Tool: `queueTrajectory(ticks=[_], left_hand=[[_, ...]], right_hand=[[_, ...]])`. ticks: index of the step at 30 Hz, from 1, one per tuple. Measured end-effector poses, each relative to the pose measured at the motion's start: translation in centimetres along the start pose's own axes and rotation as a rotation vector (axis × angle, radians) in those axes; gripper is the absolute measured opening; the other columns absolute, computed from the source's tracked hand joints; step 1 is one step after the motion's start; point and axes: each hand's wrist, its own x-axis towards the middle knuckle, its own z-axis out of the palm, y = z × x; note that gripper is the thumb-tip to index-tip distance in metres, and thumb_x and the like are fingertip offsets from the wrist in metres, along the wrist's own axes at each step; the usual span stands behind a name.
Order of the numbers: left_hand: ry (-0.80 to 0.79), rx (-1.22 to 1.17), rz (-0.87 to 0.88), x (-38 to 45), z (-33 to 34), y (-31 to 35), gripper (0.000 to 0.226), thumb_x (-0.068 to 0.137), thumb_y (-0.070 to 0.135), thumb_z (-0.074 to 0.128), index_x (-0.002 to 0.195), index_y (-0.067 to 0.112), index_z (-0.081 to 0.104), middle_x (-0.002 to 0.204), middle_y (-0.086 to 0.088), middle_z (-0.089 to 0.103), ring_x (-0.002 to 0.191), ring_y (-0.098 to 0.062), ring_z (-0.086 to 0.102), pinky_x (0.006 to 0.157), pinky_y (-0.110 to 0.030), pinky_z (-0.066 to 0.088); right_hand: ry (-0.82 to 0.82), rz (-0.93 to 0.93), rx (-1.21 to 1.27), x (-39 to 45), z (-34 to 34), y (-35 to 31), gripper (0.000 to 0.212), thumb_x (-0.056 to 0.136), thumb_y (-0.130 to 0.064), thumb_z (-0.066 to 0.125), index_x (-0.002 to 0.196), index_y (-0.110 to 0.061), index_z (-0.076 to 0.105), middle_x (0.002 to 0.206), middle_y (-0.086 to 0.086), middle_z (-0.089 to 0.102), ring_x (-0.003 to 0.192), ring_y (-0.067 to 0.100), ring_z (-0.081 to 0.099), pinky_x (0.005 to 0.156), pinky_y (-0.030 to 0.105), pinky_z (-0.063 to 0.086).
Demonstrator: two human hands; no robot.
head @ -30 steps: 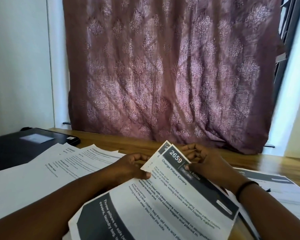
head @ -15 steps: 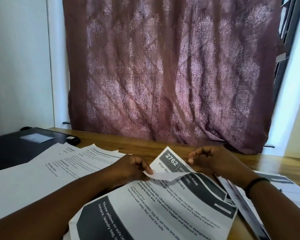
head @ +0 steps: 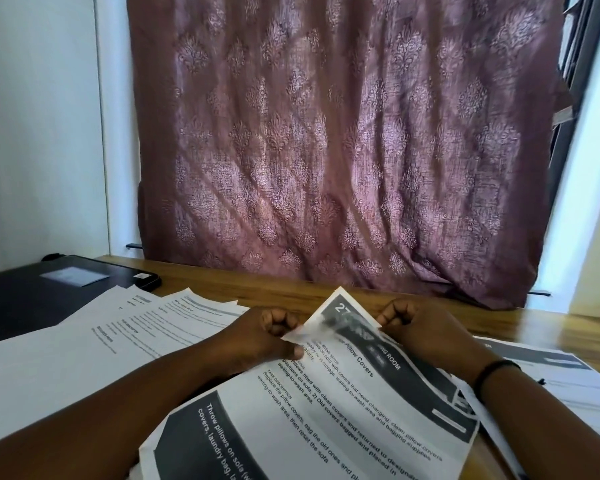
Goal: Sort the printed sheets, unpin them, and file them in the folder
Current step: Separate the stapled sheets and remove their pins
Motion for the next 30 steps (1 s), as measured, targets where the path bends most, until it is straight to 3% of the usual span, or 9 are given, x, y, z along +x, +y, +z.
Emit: queueTrajectory(ticks=[3, 5, 7, 9, 13, 18, 22, 27, 30], left_hand=[[0.017, -0.077, 0.013, 0.4, -0.1, -0.2, 0.048, 0.063, -0.01, 0.077, 0.102, 0.008, 0.055, 0.083, -0.015, 0.073, 0.073, -0.024, 0.07, 0.066, -0.036, 0.059], [0.049, -0.102, 0.01, 0.6, 0.0, -0.3, 0.057, 0.066, -0.016, 0.074, 0.106, 0.015, 0.048, 0.066, -0.005, 0.069, 0.06, -0.02, 0.066, 0.064, -0.037, 0.055], [0.061, -0.099, 0.031, 0.7, 0.1, -0.5, 0.061, 0.063, -0.012, 0.075, 0.106, 0.02, 0.046, 0.062, -0.001, 0.064, 0.062, -0.021, 0.061, 0.072, -0.044, 0.052], [0.053, -0.109, 0.07, 0.7, 0.1, -0.7, 0.057, 0.06, -0.007, 0.075, 0.103, 0.019, 0.048, 0.068, -0.004, 0.065, 0.072, -0.027, 0.062, 0.079, -0.054, 0.051], [0.061, 0.031, 0.114, 0.6, 0.1, -0.5, 0.04, 0.064, 0.002, 0.08, 0.095, 0.018, 0.062, 0.092, -0.015, 0.069, 0.091, -0.034, 0.068, 0.086, -0.058, 0.053], [0.103, -0.004, 0.165, 0.6, -0.1, -0.7, 0.048, 0.061, 0.006, 0.081, 0.089, 0.034, 0.055, 0.1, -0.017, 0.065, 0.097, -0.04, 0.066, 0.079, -0.059, 0.055], [0.032, 0.089, 0.162, 0.7, -0.2, -0.8, 0.03, 0.075, -0.001, 0.075, 0.091, 0.021, 0.062, 0.105, -0.012, 0.07, 0.1, -0.033, 0.068, 0.083, -0.053, 0.056], [0.056, 0.068, 0.134, 0.8, 0.0, -1.1, 0.042, 0.075, -0.007, 0.073, 0.108, 0.018, 0.066, 0.105, -0.003, 0.072, 0.1, -0.02, 0.069, 0.086, -0.04, 0.056], [0.065, 0.046, 0.094, 1.0, 0.0, -1.2, 0.044, 0.075, -0.008, 0.073, 0.11, 0.017, 0.066, 0.107, -0.005, 0.072, 0.102, -0.023, 0.068, 0.09, -0.046, 0.055]], right_hand=[[0.025, -0.014, 0.013, 0.2, -0.5, 0.1, 0.011, 0.085, -0.013, 0.07, 0.078, -0.021, 0.074, 0.078, -0.006, 0.075, 0.079, 0.018, 0.07, 0.08, 0.031, 0.054], [0.019, -0.022, 0.051, 0.1, -0.7, 0.0, 0.013, 0.086, -0.011, 0.069, 0.08, -0.022, 0.075, 0.08, -0.007, 0.076, 0.079, 0.016, 0.071, 0.079, 0.029, 0.055], [0.013, -0.022, 0.101, 0.0, -0.6, 0.0, 0.016, 0.086, -0.009, 0.069, 0.079, -0.022, 0.074, 0.078, -0.006, 0.076, 0.073, 0.011, 0.07, 0.074, 0.026, 0.055], [0.03, -0.003, 0.153, 0.0, -0.6, 0.0, 0.015, 0.086, -0.009, 0.069, 0.079, -0.021, 0.073, 0.076, -0.004, 0.076, 0.068, 0.009, 0.068, 0.07, 0.026, 0.054], [0.055, 0.001, 0.201, -0.1, -0.7, -0.1, 0.015, 0.087, -0.01, 0.067, 0.077, -0.02, 0.071, 0.068, -0.006, 0.074, 0.059, 0.004, 0.065, 0.059, 0.017, 0.051], [0.057, -0.013, 0.208, -0.1, -0.8, 0.0, 0.015, 0.088, -0.01, 0.067, 0.077, -0.02, 0.071, 0.071, -0.007, 0.074, 0.061, 0.004, 0.067, 0.06, 0.015, 0.05], [0.053, -0.001, 0.205, -0.1, -0.7, 0.1, 0.014, 0.088, -0.009, 0.067, 0.079, -0.017, 0.071, 0.072, -0.003, 0.075, 0.061, 0.006, 0.067, 0.058, 0.014, 0.051], [0.05, -0.015, 0.19, -0.2, -0.6, 0.1, 0.016, 0.087, -0.008, 0.067, 0.077, -0.018, 0.072, 0.07, -0.004, 0.074, 0.058, 0.004, 0.066, 0.056, 0.013, 0.048], [0.049, -0.007, 0.183, -0.1, -0.6, 0.3, 0.013, 0.088, -0.01, 0.066, 0.079, -0.017, 0.073, 0.074, -0.004, 0.075, 0.063, 0.008, 0.068, 0.059, 0.017, 0.051]])
